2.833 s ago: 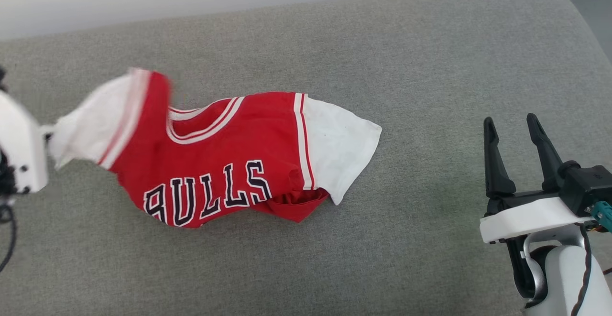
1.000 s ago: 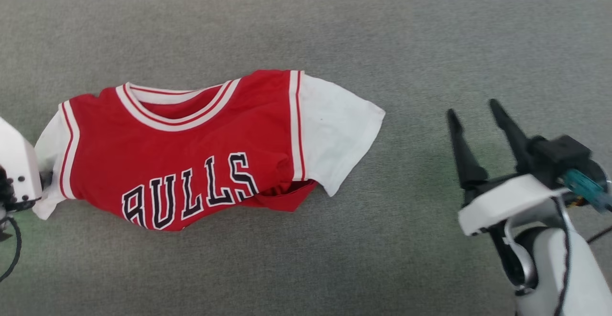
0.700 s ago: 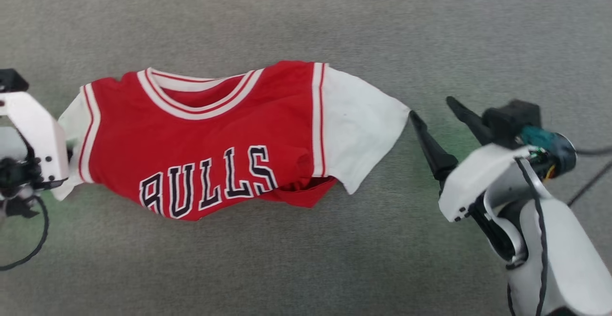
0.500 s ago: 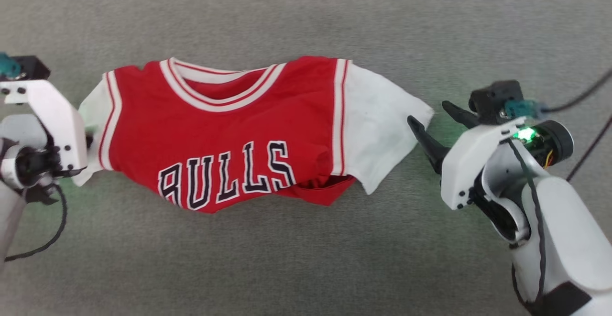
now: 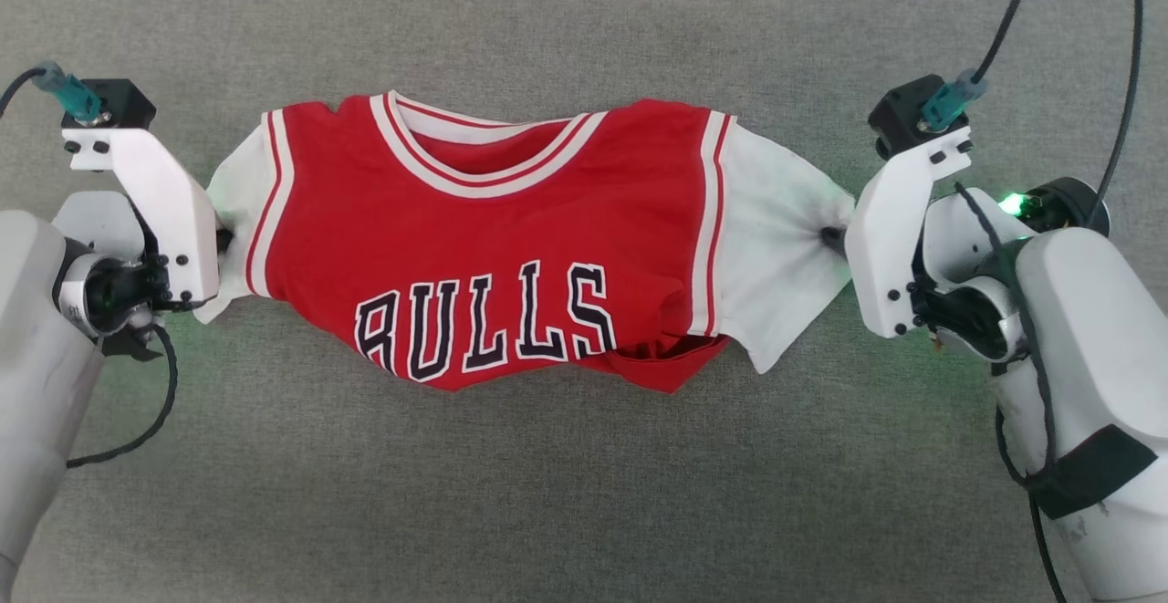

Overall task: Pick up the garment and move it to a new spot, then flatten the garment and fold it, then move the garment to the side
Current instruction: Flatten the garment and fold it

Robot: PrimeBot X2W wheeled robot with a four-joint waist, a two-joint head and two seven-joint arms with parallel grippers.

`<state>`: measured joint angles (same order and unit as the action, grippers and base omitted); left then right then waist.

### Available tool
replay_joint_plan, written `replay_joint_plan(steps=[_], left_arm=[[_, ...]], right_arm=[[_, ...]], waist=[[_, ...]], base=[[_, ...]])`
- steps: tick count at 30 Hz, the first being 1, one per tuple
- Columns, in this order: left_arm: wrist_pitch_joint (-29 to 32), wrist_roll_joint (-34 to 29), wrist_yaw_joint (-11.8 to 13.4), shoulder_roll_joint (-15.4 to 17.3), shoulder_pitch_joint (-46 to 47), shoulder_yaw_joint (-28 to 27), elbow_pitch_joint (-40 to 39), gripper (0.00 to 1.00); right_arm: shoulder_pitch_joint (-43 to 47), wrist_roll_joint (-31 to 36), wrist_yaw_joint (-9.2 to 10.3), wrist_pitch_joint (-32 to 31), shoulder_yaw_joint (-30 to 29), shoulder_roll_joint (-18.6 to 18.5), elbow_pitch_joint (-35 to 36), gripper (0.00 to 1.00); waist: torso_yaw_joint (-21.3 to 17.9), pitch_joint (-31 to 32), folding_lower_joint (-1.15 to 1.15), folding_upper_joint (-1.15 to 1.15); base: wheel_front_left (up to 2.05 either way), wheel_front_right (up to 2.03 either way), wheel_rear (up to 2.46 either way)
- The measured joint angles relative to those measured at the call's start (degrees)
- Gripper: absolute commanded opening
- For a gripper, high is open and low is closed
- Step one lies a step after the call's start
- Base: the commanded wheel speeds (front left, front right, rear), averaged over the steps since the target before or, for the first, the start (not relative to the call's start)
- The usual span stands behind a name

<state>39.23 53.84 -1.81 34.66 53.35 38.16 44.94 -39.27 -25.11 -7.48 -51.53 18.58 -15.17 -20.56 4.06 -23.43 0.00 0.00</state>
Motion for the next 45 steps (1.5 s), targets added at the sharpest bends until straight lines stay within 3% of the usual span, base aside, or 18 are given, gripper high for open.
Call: replay_joint_plan(steps=[7, 17, 33, 45], left_arm=[[-0.73, -0.51, 0.76, -0.22, 3.63, -0.34, 1.36, 0.00], [-1.44, -1.54, 1.00, -0.07, 10.21, -0.87, -1.65, 0.00], [-4.37, -4.72, 2.40, -0.31, 20.62, -1.38, -3.56, 0.00], [-7.64, -6.90, 2.37, -0.33, 24.65, -1.16, -1.26, 0.00]], right_arm=[[-0.73, -2.99, -0.02, -1.81, -3.56, -1.16, 1.70, 0.00], [-6.67, -4.52, -0.02, 1.19, -7.36, -3.25, 4.32, 0.00], [-19.12, -7.06, -0.02, 11.66, -3.88, -4.69, -0.46, 0.00], [-26.88, -5.91, -0.02, 19.31, -1.52, -5.70, -6.84, 0.00]], waist=[[-0.28, 2.59, 0.00, 0.00], [-1.50, 9.10, 0.00, 0.00], [-4.42, 19.04, 0.00, 0.00], [-6.04, 20.97, 0.00, 0.00]], base=[[0.00, 0.00, 0.00], [0.00, 0.00, 0.00], [0.00, 0.00, 0.00], [0.00, 0.00, 0.00]])
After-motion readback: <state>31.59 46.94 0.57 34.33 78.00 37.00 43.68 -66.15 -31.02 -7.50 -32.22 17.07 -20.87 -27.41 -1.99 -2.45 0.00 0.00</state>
